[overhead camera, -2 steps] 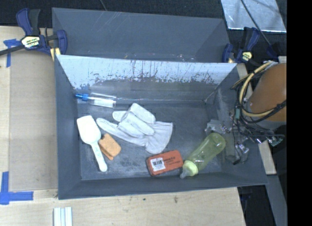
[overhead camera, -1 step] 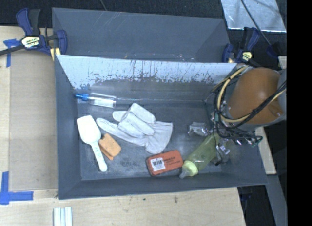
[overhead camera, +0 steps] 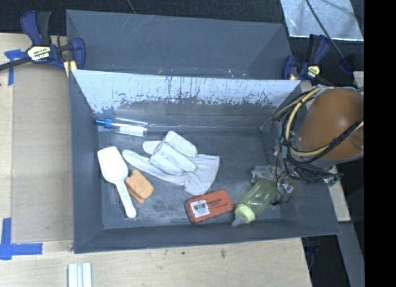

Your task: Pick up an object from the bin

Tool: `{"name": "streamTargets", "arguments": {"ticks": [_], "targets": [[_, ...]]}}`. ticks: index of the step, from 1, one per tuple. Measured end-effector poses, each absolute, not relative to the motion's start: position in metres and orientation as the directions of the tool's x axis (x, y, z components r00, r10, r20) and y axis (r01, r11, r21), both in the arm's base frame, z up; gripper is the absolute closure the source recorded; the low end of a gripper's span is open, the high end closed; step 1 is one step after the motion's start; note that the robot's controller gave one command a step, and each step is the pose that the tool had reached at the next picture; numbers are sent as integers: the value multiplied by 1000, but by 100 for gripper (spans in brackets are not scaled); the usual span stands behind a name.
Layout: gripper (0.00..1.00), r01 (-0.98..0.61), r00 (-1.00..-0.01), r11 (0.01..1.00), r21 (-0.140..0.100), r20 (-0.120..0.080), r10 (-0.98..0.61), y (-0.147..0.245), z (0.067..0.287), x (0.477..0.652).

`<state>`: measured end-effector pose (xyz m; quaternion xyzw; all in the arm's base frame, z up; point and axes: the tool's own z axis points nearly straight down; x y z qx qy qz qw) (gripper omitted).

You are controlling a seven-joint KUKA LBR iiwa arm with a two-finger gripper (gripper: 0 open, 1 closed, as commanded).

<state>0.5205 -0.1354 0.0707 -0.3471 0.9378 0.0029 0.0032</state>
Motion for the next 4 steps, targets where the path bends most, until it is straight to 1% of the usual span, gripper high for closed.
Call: {"name": "streamTargets", "arguments": {"ticks": [2, 4], "targets": [[100, -652, -758, 758, 1, -7, -652, -135, 74, 520], [100, -652, -758, 758, -2, -4, -652, -137, 84, 520]]}}
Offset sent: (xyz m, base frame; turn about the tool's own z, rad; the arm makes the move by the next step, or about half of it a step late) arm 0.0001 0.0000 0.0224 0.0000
